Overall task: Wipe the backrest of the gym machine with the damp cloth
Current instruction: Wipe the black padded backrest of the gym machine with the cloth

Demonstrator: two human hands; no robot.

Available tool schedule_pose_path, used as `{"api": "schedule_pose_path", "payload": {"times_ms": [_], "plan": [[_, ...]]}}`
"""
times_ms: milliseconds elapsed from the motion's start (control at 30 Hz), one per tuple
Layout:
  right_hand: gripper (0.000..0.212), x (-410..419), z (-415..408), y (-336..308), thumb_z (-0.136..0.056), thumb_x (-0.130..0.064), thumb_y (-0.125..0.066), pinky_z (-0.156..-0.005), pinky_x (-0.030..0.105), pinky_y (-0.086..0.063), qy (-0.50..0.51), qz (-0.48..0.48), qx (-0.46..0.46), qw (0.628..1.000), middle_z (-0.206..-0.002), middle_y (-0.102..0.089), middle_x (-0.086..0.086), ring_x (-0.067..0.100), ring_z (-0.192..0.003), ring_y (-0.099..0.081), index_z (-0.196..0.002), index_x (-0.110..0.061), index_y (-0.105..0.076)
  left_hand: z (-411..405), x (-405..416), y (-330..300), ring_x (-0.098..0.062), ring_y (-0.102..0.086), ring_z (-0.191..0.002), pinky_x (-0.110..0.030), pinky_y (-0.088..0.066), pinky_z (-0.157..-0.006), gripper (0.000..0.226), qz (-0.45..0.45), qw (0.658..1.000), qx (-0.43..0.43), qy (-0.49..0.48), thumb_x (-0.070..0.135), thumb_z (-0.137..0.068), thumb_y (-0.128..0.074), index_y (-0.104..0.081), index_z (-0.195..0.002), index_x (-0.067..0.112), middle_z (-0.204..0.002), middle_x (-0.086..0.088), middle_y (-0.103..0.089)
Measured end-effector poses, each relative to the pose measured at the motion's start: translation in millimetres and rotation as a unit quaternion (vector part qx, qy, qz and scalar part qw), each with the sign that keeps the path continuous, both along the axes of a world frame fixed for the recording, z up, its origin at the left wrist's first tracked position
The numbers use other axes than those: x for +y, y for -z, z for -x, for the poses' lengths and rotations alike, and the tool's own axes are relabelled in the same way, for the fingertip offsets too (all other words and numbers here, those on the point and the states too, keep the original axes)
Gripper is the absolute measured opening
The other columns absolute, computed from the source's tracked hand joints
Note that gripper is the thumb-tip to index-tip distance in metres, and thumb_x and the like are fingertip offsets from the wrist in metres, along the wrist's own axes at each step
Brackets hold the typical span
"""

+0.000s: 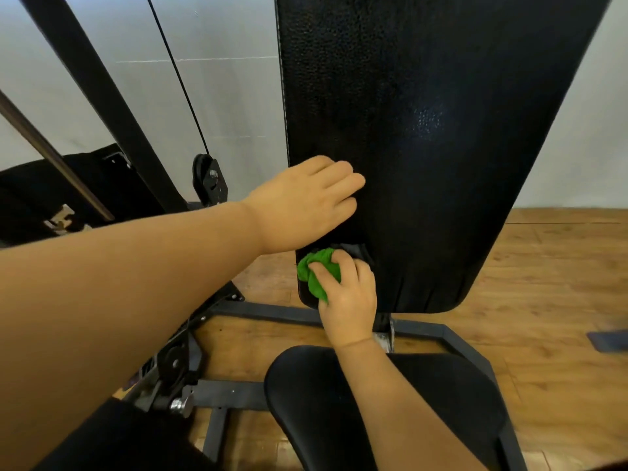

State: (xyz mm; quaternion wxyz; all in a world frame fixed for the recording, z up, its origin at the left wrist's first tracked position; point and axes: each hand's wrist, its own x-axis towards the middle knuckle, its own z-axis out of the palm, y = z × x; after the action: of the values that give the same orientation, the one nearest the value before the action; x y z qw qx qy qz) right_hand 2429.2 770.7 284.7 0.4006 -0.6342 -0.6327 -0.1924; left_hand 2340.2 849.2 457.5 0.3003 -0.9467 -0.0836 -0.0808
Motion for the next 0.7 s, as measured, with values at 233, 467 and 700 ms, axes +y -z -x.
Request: {"api": "schedule_pose_path", "payload": {"times_ms": [233, 467, 700], "plan": [[0.035, 1.4, 7.7, -6.9, -0.071, -0.013, -0.043, -0.067, 0.032, -0.050, 0.017, 0.017, 0.059, 0.998, -0.104, -0.057, 0.007, 0.022, -0.086, -0.043, -0.087, -0.016, -0.074, 1.9, 0.5, 4.3, -0.033, -0.060, -0.105, -0.041, -0.048, -0.093, 0.048, 0.010, 1.000, -0.022, 0.007, 0.006, -0.082, -0.024, -0.068, -0.100, 0.003, -0.113, -0.018, -0.064], [0.024, 22.7, 16.1, -51.8, -0.078, -0.015, -0.049, -0.061, 0.031, -0.044, 0.029, -0.048, 0.104, 0.993, -0.096, -0.065, 0.016, 0.023, -0.081, -0.041, -0.083, -0.008, -0.072, 3.9, -0.1, 7.9, -0.035, -0.057, -0.112, -0.044, -0.042, -0.101, 0.033, 0.007, 1.000, -0.021, 0.011, 0.005, -0.081, -0.043, -0.066, -0.103, 0.001, -0.119, -0.019, -0.061], [0.023, -2.9, 25.5, 27.3, -0.077, -0.015, -0.053, -0.059, 0.027, -0.049, -0.021, 0.046, -0.023, 0.998, -0.105, -0.062, 0.009, 0.022, -0.082, -0.042, -0.086, -0.016, -0.074, 4.2, 2.1, 15.1, -0.036, -0.060, -0.108, -0.045, -0.042, -0.100, 0.041, 0.004, 0.999, -0.050, 0.021, 0.000, -0.085, -0.030, -0.066, -0.105, -0.003, -0.116, -0.023, -0.062]]}}
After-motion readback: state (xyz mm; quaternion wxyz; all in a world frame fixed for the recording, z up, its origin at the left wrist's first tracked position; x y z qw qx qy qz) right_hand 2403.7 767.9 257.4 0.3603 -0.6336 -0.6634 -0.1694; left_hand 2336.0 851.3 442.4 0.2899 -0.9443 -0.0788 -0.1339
